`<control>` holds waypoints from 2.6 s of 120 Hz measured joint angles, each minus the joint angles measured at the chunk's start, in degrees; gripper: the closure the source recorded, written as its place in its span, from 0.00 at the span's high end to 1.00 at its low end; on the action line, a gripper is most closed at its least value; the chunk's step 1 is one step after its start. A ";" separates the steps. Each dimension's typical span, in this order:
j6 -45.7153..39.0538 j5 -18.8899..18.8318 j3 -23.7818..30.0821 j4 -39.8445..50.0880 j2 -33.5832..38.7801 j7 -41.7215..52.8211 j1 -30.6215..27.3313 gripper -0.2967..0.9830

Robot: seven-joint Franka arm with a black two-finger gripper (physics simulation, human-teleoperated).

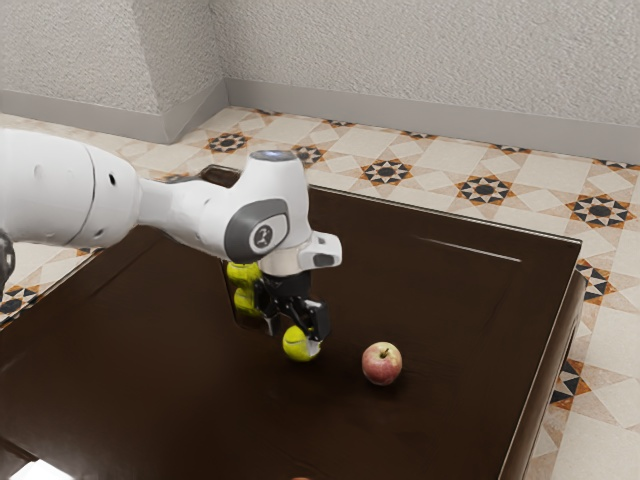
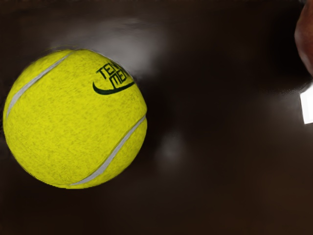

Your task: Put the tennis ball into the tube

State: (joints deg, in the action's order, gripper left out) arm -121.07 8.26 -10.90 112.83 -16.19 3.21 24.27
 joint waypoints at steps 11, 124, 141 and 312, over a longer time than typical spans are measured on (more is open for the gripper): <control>-6.99 0.20 0.01 0.30 -2.55 0.79 -0.96 0.75; -22.04 4.76 -0.08 1.96 -9.03 5.58 -2.68 0.57; -22.11 4.49 -0.10 1.84 -8.55 5.52 -2.72 0.54; 18.20 -1.91 -9.66 -24.85 9.98 6.96 -3.71 0.72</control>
State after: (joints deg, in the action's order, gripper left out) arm -102.87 6.35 -20.56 87.98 -6.21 10.17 20.56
